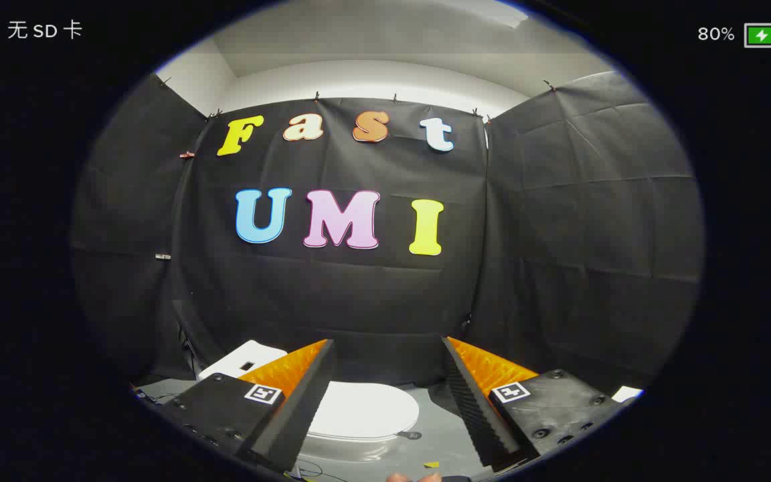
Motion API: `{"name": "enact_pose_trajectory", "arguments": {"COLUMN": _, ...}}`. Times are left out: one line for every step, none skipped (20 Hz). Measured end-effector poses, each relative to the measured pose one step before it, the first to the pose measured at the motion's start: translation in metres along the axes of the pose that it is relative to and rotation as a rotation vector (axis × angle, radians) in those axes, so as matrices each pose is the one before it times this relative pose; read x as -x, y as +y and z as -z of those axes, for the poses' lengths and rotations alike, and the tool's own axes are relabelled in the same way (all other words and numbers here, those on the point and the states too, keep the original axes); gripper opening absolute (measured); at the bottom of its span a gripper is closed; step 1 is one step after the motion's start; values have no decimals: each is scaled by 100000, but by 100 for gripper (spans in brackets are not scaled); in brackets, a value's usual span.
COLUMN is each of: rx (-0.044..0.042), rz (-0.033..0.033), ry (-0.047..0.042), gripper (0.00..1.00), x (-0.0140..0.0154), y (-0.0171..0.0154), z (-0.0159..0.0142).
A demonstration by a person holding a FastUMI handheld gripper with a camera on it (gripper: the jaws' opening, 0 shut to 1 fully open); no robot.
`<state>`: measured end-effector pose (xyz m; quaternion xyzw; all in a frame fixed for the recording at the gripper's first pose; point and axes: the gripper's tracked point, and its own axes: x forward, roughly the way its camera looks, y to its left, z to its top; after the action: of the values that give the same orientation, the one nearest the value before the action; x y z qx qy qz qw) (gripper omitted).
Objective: Open the toilet lid.
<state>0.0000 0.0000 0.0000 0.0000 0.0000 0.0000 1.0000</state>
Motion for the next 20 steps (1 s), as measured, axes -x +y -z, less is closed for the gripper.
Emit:
{"name": "enact_pose_trajectory", "arguments": {"rx": 48, "rz": 65, "ry": -104, "gripper": 98, "x": 52, "y": -30, "z": -21}}
{"name": "enact_pose_trajectory", "arguments": {"rx": 104, "rz": 224, "ry": 1, "gripper": 98, "x": -17, "y": -68, "z": -65}}
{"name": "enact_pose_trajectory", "arguments": {"rx": 63, "rz": 68, "ry": -158, "gripper": 98, "x": 20, "y": -42, "z": -57}}
{"name": "enact_pose_trajectory", "arguments": {"rx": 202, "rz": 12, "ry": -99, "gripper": 98, "x": -3, "y": -7, "z": -28}}
{"name": "enact_pose_trajectory", "arguments": {"rx": 306, "rz": 15, "ry": 138, "gripper": 98, "x": -28, "y": 0, "z": 133}}
{"name": "enact_pose_trajectory", "arguments": {"rx": 110, "rz": 125, "ry": 44, "gripper": 98, "x": -62, "y": 11, "z": -86}}
{"name": "enact_pose_trajectory", "arguments": {"rx": -94, "rz": -63, "ry": -272, "gripper": 98, "x": 59, "y": 57, "z": -181}}
{"name": "enact_pose_trajectory", "arguments": {"rx": -157, "rz": -80, "ry": -298, "gripper": 98, "x": 15, "y": 69, "z": -81}}
{"name": "enact_pose_trajectory", "arguments": {"rx": -93, "rz": -27, "ry": -215, "gripper": 98, "x": -12, "y": 44, "z": -104}}
{"name": "enact_pose_trajectory", "arguments": {"rx": -70, "rz": 13, "ry": -136, "gripper": 98, "x": 19, "y": 41, "z": -40}}
{"name": "enact_pose_trajectory", "arguments": {"rx": -70, "rz": 161, "ry": -2, "gripper": 98, "x": 58, "y": -6, "z": -48}}
{"name": "enact_pose_trajectory", "arguments": {"rx": -175, "rz": 157, "ry": -1, "gripper": 98, "x": -72, "y": -86, "z": 11}}
{"name": "enact_pose_trajectory", "arguments": {"rx": 75, "rz": 54, "ry": 247, "gripper": 98, "x": 31, "y": -49, "z": 46}}
{"name": "enact_pose_trajectory", "arguments": {"rx": 189, "rz": 131, "ry": -53, "gripper": 98, "x": 106, "y": -20, "z": -29}}
{"name": "enact_pose_trajectory", "arguments": {"rx": 219, "rz": 96, "ry": -147, "gripper": 98, "x": -20, "y": -105, "z": -50}}
{"name": "enact_pose_trajectory", "arguments": {"rx": 83, "rz": 89, "ry": -290, "gripper": 98, "x": -36, "y": -42, "z": -46}}
{"name": "enact_pose_trajectory", "arguments": {"rx": -58, "rz": -153, "ry": -309, "gripper": 98, "x": 36, "y": 47, "z": -66}}
{"name": "enact_pose_trajectory", "arguments": {"rx": -215, "rz": -89, "ry": -273, "gripper": 98, "x": -10, "y": 12, "z": -90}}
{"name": "enact_pose_trajectory", "arguments": {"rx": -298, "rz": 17, "ry": -73, "gripper": 98, "x": -86, "y": -52, "z": 75}}
{"name": "enact_pose_trajectory", "arguments": {"rx": -224, "rz": -377, "ry": -265, "gripper": 98, "x": -21, "y": 79, "z": 147}}
